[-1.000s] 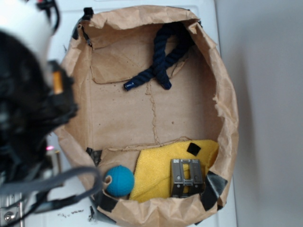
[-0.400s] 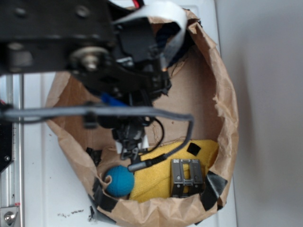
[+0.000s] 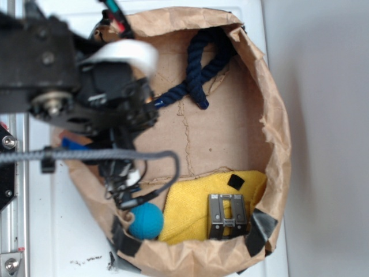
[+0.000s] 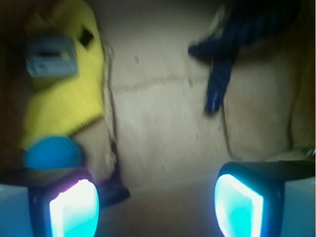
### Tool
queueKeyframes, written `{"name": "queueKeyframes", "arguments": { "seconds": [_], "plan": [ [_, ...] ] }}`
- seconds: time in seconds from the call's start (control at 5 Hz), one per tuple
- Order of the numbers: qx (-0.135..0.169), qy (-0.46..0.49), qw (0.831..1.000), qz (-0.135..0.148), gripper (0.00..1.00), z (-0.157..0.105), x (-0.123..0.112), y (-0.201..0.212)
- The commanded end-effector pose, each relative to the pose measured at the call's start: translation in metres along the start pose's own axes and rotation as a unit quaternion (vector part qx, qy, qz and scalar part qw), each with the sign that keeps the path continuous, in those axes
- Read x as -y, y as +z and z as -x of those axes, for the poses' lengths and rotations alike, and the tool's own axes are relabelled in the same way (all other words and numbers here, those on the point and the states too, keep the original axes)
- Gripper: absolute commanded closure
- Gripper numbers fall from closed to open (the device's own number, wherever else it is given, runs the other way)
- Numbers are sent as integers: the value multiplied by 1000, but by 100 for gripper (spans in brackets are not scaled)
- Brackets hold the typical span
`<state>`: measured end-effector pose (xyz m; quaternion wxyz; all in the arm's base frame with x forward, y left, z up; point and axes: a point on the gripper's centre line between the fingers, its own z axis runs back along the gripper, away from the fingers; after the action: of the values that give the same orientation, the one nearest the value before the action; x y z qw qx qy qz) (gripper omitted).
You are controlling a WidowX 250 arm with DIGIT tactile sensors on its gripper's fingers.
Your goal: Grab the blue rope.
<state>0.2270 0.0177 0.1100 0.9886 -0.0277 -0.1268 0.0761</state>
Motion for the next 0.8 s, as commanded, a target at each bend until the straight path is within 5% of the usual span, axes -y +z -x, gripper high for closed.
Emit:
{"name": "queueKeyframes", "arguments": {
  "seconds": [0.0, 0.6],
  "plan": [
    [10, 16, 1000, 21, 0, 21, 2, -1],
    [14, 39, 999, 21, 0, 36, 8, 8]
  ]
}}
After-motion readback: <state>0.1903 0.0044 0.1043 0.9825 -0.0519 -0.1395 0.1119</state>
